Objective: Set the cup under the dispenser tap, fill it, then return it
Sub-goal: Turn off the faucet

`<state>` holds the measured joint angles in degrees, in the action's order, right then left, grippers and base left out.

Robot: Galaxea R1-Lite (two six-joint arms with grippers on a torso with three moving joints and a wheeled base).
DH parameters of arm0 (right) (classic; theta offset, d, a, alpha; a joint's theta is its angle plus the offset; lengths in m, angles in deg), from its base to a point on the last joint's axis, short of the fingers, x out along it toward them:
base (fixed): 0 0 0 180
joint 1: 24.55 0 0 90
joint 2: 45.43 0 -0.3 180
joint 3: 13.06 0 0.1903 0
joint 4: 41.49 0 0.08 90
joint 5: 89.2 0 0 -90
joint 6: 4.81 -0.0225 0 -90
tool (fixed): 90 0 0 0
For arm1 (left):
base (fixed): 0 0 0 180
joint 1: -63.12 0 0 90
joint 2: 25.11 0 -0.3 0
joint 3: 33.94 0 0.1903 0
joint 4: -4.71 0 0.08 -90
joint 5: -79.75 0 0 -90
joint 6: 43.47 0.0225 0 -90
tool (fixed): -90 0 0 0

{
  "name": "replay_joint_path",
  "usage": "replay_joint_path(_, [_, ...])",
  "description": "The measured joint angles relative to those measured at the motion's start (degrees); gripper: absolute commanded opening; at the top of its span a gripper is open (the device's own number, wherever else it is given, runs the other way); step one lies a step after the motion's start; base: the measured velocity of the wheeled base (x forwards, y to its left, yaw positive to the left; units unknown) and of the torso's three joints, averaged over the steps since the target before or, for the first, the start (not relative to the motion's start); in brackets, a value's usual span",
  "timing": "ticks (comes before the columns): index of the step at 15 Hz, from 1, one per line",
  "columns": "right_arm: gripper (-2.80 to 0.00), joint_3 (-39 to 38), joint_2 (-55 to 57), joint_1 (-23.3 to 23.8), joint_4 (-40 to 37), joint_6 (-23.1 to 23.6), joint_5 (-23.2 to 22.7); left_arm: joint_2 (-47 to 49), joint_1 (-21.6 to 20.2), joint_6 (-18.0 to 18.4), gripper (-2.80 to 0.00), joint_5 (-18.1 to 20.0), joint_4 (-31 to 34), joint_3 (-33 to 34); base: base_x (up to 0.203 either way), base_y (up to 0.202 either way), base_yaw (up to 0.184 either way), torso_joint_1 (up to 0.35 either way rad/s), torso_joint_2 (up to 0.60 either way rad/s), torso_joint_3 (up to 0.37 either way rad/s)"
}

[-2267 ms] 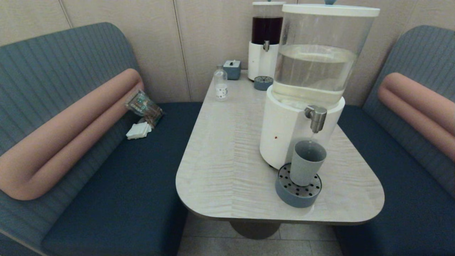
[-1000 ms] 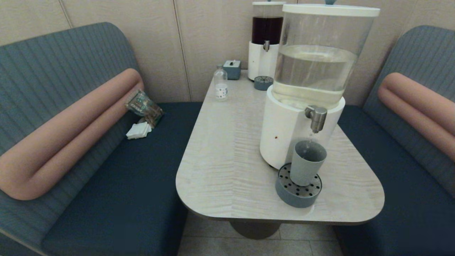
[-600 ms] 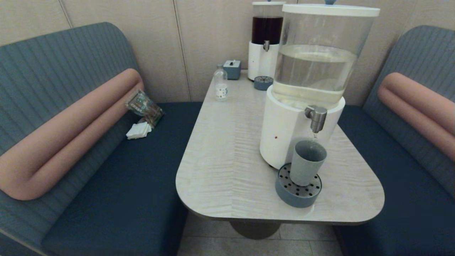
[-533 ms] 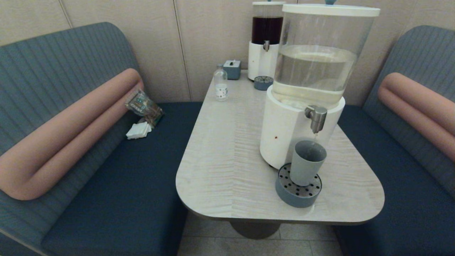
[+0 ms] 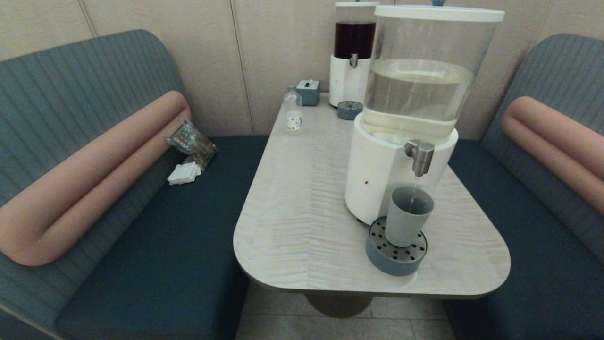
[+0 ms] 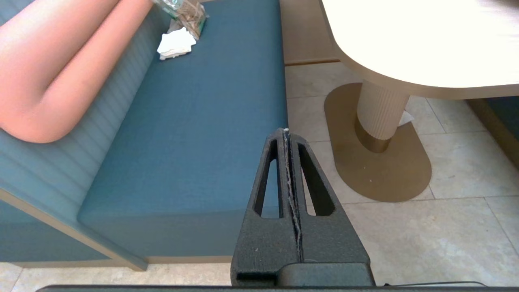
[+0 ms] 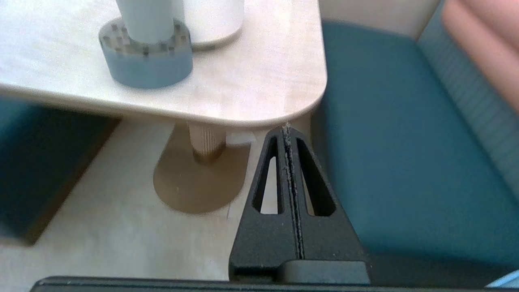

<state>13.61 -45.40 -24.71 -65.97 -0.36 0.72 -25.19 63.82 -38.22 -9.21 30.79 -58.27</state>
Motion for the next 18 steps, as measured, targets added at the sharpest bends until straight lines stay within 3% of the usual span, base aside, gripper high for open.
replay_joint_path(6, [-2.80, 26.9, 5.9, 0.0, -11.4, -3.6, -4.0, 0.0, 0.0, 0.0, -2.80, 0.0, 0.0, 0.0, 0.000, 0.000, 0.000, 0.000, 0.00, 0.000])
replay_joint_path(13, [-2.80, 57.7, 38.5, -0.8, -15.9, -7.0, -11.5, 0.0, 0.0, 0.0, -2.80, 0.0, 0.0, 0.0, 0.000, 0.000, 0.000, 0.000, 0.00, 0.000])
replay_joint_path(16, [-2.80, 74.5, 53.9, -1.1, -23.6, -7.5, -15.0, 0.0, 0.0, 0.0, -2.80, 0.0, 0.0, 0.0, 0.000, 0.000, 0.000, 0.000, 0.00, 0.000])
replay_joint_path(18, [-2.80, 85.3, 64.1, -2.7, -30.6, -8.6, -14.6, 0.0, 0.0, 0.0, -2.80, 0.0, 0.0, 0.0, 0.000, 0.000, 0.000, 0.000, 0.00, 0.000])
